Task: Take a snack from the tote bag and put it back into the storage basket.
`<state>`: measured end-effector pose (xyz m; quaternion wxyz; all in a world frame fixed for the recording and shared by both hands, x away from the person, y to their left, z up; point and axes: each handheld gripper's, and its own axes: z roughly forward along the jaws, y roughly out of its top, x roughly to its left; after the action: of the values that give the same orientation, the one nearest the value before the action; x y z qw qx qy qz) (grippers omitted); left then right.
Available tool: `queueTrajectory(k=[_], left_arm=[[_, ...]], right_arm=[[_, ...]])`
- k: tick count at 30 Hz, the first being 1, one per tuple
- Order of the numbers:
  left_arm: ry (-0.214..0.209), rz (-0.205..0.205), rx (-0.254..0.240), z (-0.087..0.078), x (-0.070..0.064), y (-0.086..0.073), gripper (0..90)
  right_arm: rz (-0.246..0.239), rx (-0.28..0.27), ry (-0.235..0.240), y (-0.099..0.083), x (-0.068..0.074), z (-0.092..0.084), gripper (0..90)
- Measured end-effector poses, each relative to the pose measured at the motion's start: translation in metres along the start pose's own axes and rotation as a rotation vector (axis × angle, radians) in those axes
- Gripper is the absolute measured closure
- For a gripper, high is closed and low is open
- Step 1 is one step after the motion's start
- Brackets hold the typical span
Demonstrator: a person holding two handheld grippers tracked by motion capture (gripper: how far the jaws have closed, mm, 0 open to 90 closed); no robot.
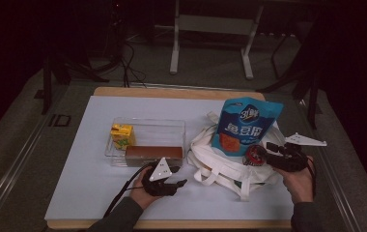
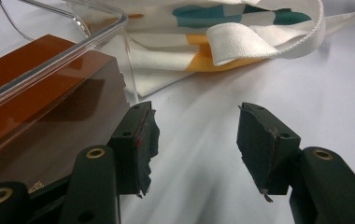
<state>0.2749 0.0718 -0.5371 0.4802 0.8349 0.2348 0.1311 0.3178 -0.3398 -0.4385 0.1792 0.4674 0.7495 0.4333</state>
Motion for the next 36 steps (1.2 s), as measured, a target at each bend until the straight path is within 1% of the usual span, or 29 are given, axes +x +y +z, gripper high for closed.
queueTrajectory(k=[4,7,14,19,22,26,31,34,36], left_arm=[[-0.006,-0.003,-0.001,0.000,0.000,0.000,46.1],[-0.006,0.004,0.000,0.000,0.000,0.000,46.2],[-0.008,0.009,0.000,0.000,-0.001,0.000,46.2],[-0.009,0.007,0.002,0.000,0.000,0.000,46.7],[-0.008,0.007,0.002,0.000,-0.001,0.000,46.7],[-0.008,0.009,0.004,0.000,-0.001,0.000,46.7],[-0.007,0.009,0.006,0.000,-0.001,0.000,46.7],[-0.008,0.007,0.005,0.000,0.000,0.000,46.7],[-0.009,0.008,0.006,0.000,-0.001,0.000,46.7]], right_arm=[[-0.008,-0.002,-0.010,0.008,-0.001,0.002,45.6],[0.006,-0.005,-0.016,0.013,-0.003,0.005,45.6],[0.009,-0.018,-0.027,0.026,-0.007,0.014,43.2],[0.022,-0.022,-0.033,0.035,-0.011,0.018,41.9],[0.032,-0.020,-0.034,0.036,-0.012,0.018,42.8],[0.045,-0.030,-0.028,0.033,-0.013,0.013,42.7],[0.057,-0.027,-0.052,0.032,-0.019,0.010,41.6],[0.061,-0.030,-0.051,0.035,-0.021,0.012,40.5],[0.054,-0.038,-0.037,0.037,-0.021,0.014,40.4]])
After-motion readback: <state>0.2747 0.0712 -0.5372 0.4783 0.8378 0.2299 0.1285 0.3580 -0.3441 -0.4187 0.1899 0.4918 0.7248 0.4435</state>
